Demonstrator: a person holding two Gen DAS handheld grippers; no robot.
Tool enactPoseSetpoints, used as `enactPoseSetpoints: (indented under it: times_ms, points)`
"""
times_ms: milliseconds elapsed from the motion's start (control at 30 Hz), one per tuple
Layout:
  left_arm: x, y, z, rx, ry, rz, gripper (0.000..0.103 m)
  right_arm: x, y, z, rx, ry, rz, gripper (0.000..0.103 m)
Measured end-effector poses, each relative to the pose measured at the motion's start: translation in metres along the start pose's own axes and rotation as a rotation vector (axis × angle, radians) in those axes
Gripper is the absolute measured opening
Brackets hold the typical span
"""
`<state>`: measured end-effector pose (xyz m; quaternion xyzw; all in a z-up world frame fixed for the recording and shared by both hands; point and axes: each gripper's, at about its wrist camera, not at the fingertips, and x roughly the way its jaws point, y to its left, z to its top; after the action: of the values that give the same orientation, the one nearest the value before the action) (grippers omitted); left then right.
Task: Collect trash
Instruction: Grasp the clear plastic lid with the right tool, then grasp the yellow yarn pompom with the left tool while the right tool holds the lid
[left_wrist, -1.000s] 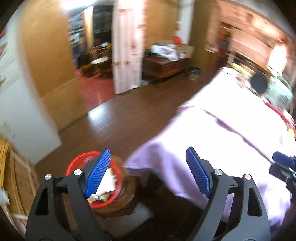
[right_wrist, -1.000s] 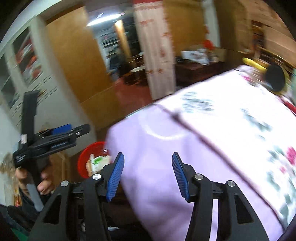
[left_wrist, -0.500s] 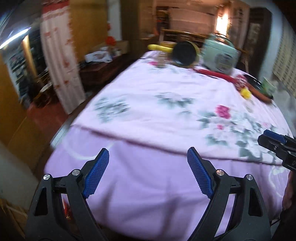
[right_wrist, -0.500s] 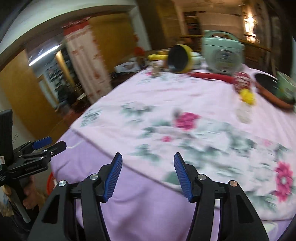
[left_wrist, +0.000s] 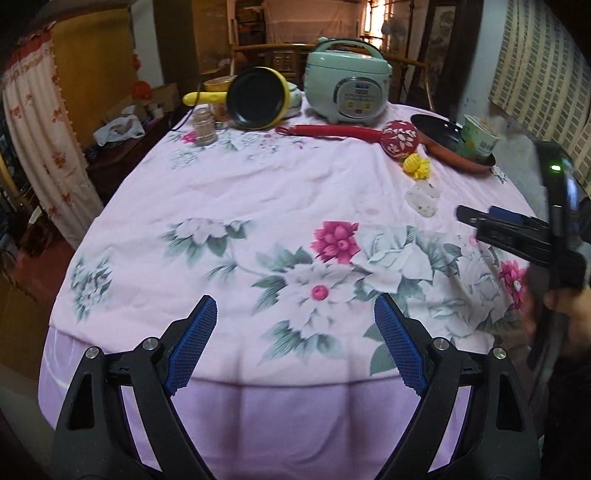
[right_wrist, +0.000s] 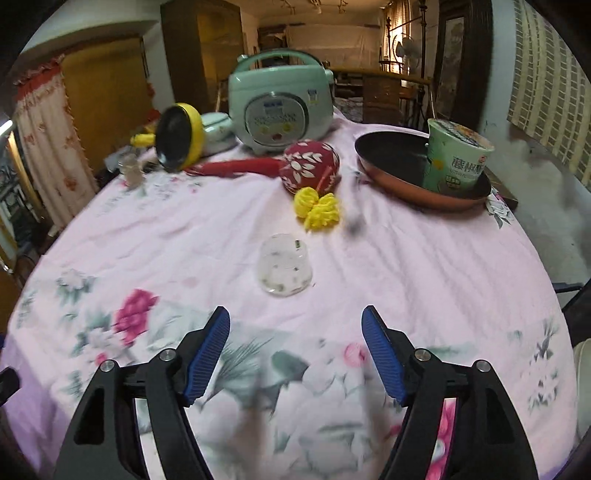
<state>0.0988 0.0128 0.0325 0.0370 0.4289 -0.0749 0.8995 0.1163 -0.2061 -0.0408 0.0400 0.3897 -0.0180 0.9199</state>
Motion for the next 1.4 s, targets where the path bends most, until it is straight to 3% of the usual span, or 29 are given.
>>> enactPoseSetpoints:
  times_ms: [500, 600, 633, 733, 867, 1133, 1333, 1400]
  points:
    - [0.030, -0.022, 0.031, 0.060, 0.036, -0.022, 0.085, 0.079, 0.019, 0.034, -0.030, 0.083, -0.034, 0.073]
    - [0.033, -0.023, 0.032, 0.062, 0.042, -0.024, 0.085, 0.086, 0.019, 0.035, -0.030, 0.097, -0.022, 0.066]
    - [0.035, -0.024, 0.033, 0.062, 0.044, -0.023, 0.085, 0.088, 0.019, 0.035, -0.031, 0.102, -0.019, 0.057]
    - [0.036, -0.025, 0.034, 0.064, 0.050, -0.019, 0.085, 0.093, 0.019, 0.036, -0.027, 0.113, -0.006, 0.054]
    - [0.036, -0.026, 0.034, 0.070, 0.051, -0.013, 0.085, 0.083, 0.013, 0.035, 0.007, 0.100, 0.017, 0.054]
    - [0.035, -0.044, 0.045, 0.102, 0.043, -0.014, 0.085, 0.025, -0.029, 0.015, 0.096, 0.069, 0.037, 0.054]
    - [0.050, -0.090, 0.090, 0.165, -0.007, -0.064, 0.085, -0.017, -0.075, -0.012, 0.224, 0.010, 0.079, 0.054]
    - [0.066, -0.107, 0.104, 0.190, -0.016, -0.046, 0.085, -0.023, -0.090, -0.019, 0.268, -0.014, 0.083, 0.054]
